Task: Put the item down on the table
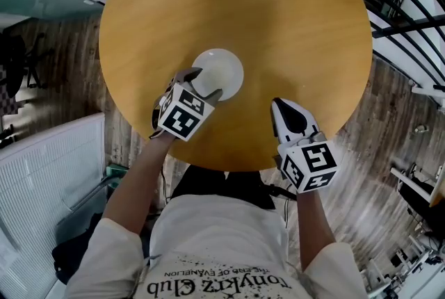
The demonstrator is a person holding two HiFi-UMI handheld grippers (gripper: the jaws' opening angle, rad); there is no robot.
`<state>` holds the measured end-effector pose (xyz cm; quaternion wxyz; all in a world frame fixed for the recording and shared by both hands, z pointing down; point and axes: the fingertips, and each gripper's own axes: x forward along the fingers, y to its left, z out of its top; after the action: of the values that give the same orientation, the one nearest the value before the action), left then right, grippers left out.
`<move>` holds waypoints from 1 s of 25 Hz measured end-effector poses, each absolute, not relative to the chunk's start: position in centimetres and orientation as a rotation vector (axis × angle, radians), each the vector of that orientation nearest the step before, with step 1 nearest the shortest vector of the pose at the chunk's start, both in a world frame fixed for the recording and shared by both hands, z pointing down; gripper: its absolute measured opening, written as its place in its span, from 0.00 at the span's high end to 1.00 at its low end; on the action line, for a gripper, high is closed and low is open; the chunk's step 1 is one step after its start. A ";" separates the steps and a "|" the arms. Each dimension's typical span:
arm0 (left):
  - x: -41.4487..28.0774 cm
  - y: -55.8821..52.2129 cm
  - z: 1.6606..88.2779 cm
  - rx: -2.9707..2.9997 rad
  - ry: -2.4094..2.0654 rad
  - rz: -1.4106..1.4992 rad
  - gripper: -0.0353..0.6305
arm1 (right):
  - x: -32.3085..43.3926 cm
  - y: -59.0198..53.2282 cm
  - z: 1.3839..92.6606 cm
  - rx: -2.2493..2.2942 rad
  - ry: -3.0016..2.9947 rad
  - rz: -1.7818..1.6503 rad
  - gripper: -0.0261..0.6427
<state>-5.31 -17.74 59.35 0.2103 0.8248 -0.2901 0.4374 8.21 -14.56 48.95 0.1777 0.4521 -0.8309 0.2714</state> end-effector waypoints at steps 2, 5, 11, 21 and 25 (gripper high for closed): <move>-5.6 -16.8 57.8 2.298 -0.831 1.138 0.51 | 7.9 -14.3 48.3 1.263 -2.363 0.743 0.92; -6.0 -15.1 54.9 2.310 -0.870 0.997 0.61 | 7.5 -13.4 47.3 1.242 -2.379 0.711 0.92; -7.1 -10.9 50.0 2.348 -0.955 0.902 0.85 | 7.5 -11.4 45.4 1.220 -2.401 0.646 0.92; -8.0 -3.3 44.3 2.353 -1.051 0.694 0.91 | 7.3 -6.8 42.1 1.175 -2.426 0.564 0.92; -7.6 -1.8 42.8 2.320 -1.083 0.567 0.91 | 7.9 -5.9 40.9 1.182 -2.439 0.545 0.92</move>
<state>-7.57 -1.80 42.78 0.2564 0.8551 -0.3993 0.2091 7.90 -5.93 40.88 0.1873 0.4200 -0.8666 0.1938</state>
